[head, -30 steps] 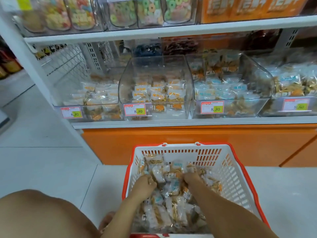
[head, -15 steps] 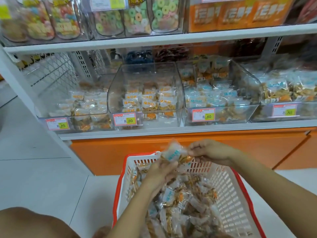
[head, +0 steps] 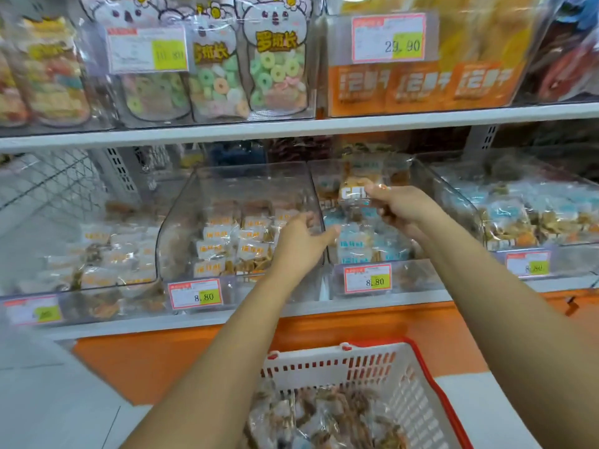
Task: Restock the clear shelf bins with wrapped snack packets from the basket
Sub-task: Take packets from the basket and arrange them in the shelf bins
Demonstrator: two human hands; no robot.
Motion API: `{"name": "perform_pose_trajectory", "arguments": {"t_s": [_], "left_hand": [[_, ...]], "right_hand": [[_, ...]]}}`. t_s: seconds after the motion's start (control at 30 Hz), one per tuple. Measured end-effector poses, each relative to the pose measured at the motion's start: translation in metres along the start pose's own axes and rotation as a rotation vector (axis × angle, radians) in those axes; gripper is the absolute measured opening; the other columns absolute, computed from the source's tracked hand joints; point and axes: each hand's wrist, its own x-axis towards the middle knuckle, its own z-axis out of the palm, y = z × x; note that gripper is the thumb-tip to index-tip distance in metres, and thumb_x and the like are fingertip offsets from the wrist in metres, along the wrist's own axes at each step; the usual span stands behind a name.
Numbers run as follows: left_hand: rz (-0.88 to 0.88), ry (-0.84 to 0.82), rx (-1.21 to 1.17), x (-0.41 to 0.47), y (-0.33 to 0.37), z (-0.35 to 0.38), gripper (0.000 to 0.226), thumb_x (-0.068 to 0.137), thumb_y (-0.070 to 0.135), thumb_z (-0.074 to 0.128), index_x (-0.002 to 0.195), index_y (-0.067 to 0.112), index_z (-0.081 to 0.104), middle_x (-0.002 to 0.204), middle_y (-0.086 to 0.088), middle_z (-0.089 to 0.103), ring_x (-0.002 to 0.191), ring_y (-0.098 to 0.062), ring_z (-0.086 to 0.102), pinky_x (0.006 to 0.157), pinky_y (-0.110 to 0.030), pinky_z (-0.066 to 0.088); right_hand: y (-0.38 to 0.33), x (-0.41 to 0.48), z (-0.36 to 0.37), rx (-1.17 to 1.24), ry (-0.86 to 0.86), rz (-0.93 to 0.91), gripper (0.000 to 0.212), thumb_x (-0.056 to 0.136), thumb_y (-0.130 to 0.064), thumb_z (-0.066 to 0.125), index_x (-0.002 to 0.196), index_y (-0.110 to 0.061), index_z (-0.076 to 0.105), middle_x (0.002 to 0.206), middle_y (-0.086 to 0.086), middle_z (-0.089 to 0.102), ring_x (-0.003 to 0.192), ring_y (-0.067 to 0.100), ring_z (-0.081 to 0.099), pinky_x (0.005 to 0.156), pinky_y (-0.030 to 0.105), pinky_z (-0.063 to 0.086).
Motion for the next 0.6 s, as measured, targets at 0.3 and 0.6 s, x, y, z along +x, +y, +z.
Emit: {"name": "perform_pose_trajectory", "arguments": {"t_s": [0.3, 0.6], "left_hand": [[-0.012, -0.102, -0.088, 0.025, -0.025, 0.007, 0.064, 0.086, 0.038, 0.067, 0.141, 0.019, 0.043, 0.123, 0.000, 0.059, 0.103, -0.008, 0.056, 0.076, -0.018, 0.041], [0.045, -0.051, -0.096, 0.026, -0.027, 0.008, 0.058, 0.084, 0.034, 0.069, 0.136, 0.015, 0.049, 0.115, 0.001, 0.062, 0.096, -0.009, 0.059, 0.086, -0.027, 0.051]], "right_hand": [[0.013, 0.087, 0.051, -0.449, -0.035, 0.024, 0.032, 0.088, -0.028, 0.068, 0.109, -0.004, 0.062, 0.108, 0.013, 0.065, 0.085, 0.020, 0.064, 0.067, 0.029, 0.053], [0.024, 0.087, 0.062, -1.045, 0.361, -0.131, 0.076, 0.084, -0.060, 0.059, 0.130, -0.001, 0.049, 0.121, 0.020, 0.060, 0.103, 0.032, 0.062, 0.076, 0.034, 0.050]]}}
